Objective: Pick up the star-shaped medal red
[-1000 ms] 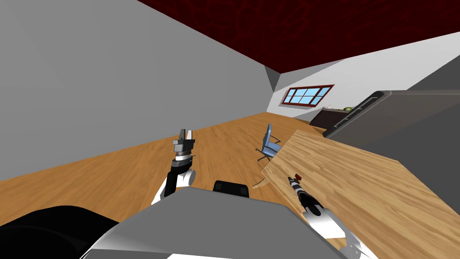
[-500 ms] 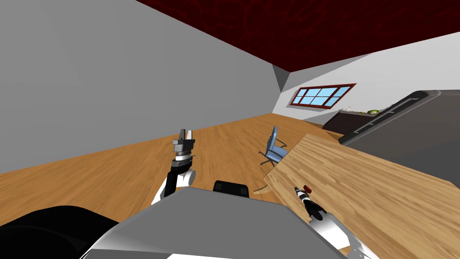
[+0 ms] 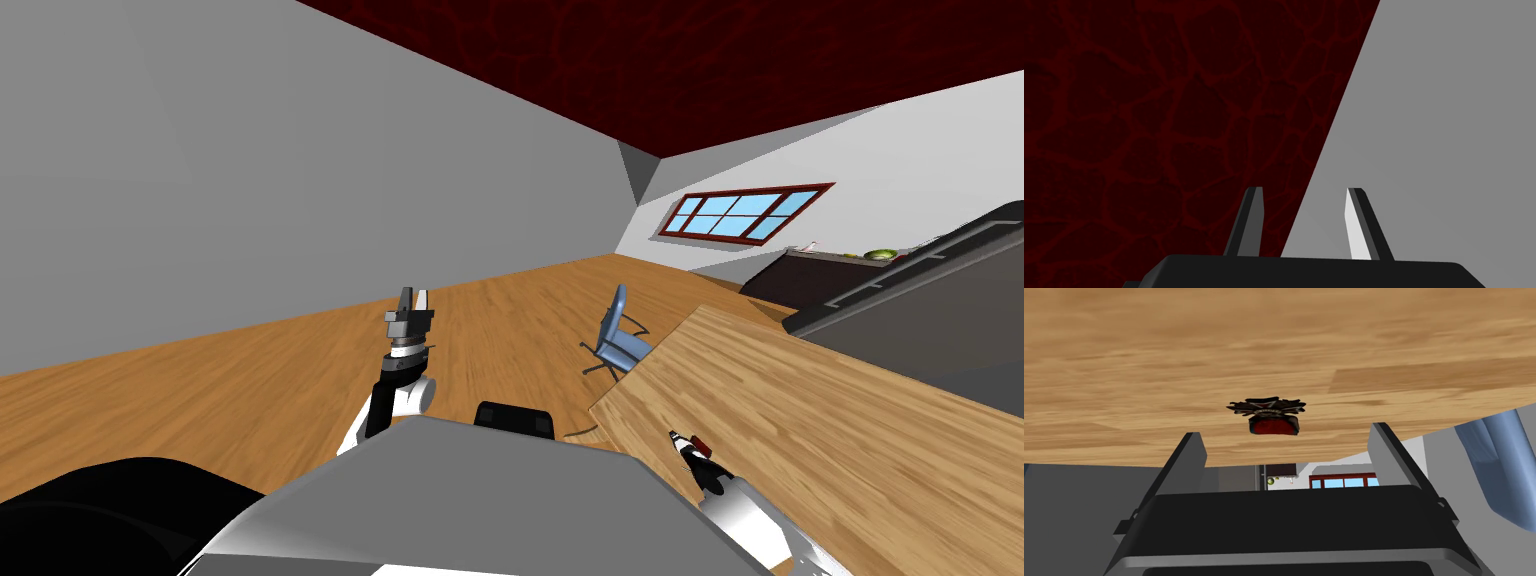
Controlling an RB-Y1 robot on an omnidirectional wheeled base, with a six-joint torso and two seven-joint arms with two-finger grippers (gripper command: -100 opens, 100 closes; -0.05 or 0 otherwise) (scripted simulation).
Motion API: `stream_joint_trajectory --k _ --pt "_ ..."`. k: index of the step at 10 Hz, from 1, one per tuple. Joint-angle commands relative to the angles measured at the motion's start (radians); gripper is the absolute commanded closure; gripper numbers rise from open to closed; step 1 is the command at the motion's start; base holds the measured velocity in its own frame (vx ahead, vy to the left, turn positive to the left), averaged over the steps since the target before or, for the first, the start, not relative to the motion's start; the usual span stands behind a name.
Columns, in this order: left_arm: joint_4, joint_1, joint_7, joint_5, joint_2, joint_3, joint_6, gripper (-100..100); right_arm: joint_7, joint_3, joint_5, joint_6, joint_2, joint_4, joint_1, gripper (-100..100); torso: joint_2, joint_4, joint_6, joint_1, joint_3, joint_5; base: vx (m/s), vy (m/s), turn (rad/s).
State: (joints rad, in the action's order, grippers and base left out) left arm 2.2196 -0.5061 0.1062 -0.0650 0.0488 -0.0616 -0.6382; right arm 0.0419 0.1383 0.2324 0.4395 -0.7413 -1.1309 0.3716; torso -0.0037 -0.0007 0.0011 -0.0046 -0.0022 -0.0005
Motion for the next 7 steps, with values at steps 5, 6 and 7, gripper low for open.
stream_joint_trajectory --k 5,6,7 --pt "0.0 0.0 0.0 0.0 0.0 0.0 0.0 0 -0.01 -0.015 0.025 -0.023 0.03 0.071 -0.04 -100 0.005 0.001 0.001 0.003 0.003 0.0 0.007 -0.027 0.021" --pt "0.0 0.0 0.0 0.0 0.0 0.0 0.0 0 -0.014 -0.021 0.035 -0.034 0.042 0.098 -0.056 -100 0.006 0.001 0.001 0.003 0.003 0.0 -0.007 -0.027 0.019" --pt "0.0 0.0 0.0 0.0 0.0 0.0 0.0 0 -0.016 -0.025 0.039 -0.039 0.049 0.111 -0.064 -100 0.006 0.001 0.001 0.003 0.003 0.0 -0.006 -0.028 0.021"
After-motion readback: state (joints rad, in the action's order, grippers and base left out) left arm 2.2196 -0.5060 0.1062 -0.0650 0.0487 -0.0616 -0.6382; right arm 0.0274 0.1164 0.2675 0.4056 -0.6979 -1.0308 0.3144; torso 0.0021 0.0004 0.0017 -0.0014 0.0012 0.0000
